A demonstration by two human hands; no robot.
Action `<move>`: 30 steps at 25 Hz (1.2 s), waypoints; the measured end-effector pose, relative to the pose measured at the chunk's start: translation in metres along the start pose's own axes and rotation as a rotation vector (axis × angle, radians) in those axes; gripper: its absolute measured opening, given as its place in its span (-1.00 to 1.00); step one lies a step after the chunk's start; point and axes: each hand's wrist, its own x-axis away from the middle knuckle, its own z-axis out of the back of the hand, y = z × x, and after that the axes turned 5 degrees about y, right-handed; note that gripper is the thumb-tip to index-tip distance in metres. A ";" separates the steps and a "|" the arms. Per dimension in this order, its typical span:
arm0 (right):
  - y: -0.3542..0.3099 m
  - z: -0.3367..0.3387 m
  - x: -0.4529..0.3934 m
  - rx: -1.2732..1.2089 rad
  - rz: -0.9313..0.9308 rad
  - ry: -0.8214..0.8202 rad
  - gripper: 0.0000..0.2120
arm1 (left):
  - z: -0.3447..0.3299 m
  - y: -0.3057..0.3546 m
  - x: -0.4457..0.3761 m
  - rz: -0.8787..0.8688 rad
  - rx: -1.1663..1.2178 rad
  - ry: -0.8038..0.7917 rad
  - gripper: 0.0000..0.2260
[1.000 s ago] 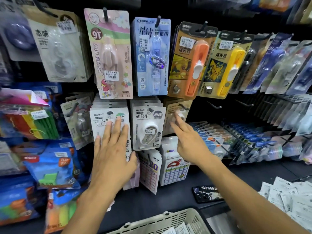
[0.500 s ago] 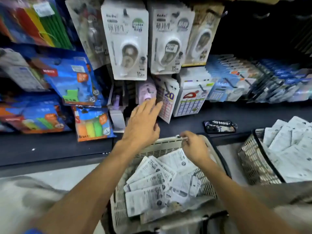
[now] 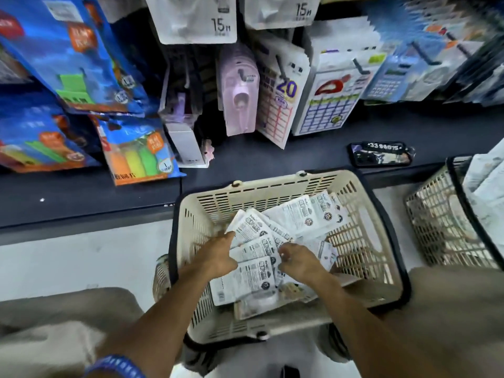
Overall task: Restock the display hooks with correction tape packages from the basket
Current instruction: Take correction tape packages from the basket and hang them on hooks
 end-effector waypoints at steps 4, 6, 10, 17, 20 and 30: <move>0.007 -0.014 -0.002 -0.044 -0.052 0.036 -0.84 | -0.028 0.001 -0.003 -0.028 -0.151 0.035 -0.34; 0.008 -0.015 -0.001 -0.154 -0.070 0.024 -0.86 | -0.037 0.002 -0.004 -0.086 -0.208 0.138 -0.30; -0.005 -0.012 0.008 -0.330 -0.109 -0.397 -0.58 | -0.038 0.001 -0.002 -0.079 -0.300 -0.103 -0.51; 0.001 0.012 0.021 0.095 0.002 -0.548 -0.10 | -0.028 0.002 0.002 0.003 -0.074 0.017 -0.75; -0.001 0.004 0.026 0.193 0.130 -0.304 -0.42 | -0.025 0.000 0.002 -0.001 0.006 -0.134 -0.73; -0.043 -0.001 0.026 -0.685 -0.337 0.249 -0.38 | -0.018 0.034 0.009 -0.036 0.424 0.105 -0.62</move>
